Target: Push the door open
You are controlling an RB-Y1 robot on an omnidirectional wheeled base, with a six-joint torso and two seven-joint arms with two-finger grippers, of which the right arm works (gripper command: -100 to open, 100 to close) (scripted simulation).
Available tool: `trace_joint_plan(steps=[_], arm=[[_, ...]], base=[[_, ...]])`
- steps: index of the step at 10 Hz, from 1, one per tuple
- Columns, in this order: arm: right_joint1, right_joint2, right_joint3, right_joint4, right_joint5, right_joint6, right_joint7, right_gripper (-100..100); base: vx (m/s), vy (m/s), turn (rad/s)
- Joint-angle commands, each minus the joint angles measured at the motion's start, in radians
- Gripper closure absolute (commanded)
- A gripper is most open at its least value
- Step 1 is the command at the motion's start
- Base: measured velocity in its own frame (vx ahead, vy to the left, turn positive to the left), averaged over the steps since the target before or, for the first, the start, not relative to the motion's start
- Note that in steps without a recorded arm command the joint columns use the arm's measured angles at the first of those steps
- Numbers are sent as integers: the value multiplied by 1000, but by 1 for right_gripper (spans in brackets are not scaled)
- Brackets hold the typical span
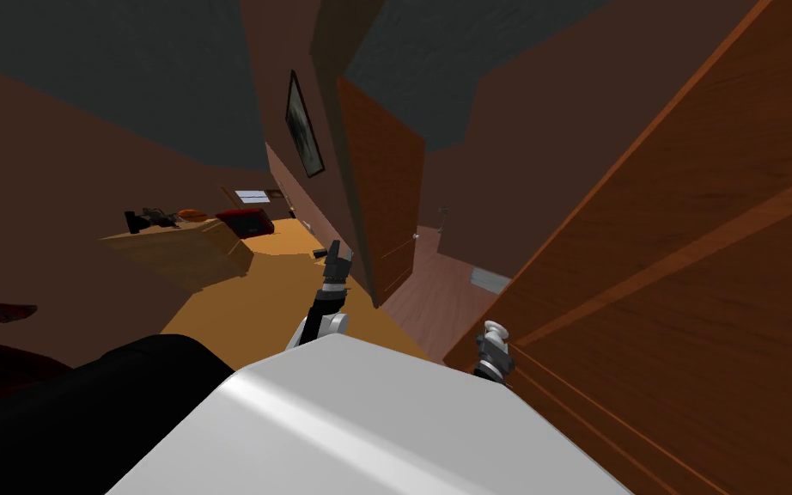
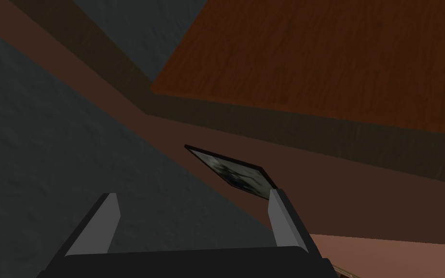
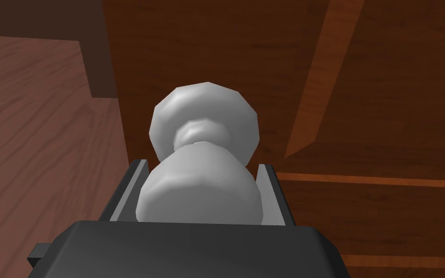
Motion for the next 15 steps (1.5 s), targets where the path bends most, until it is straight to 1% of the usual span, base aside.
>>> trace_joint_plan(steps=[1,2,3,4,7,11,15], arm=[[-1,1,0,-2,0,-3,0,100],[-1,1,0,-2,0,-3,0,100],[1,-3,-10,2,-7,0,2,100],[1,-3,-12,2,-8,-1,2,100],[2,-10,-37,5,-25,-5,7,100],[3,-16,-82,10,-54,-12,15,100],[4,-18,-134,15,-89,-20,25,100]], base=[[-9,6,-1],[0,0,0],[125,-34,-33],[193,-17,-39],[186,-34,-46],[209,-77,-45],[204,-68,-61]])
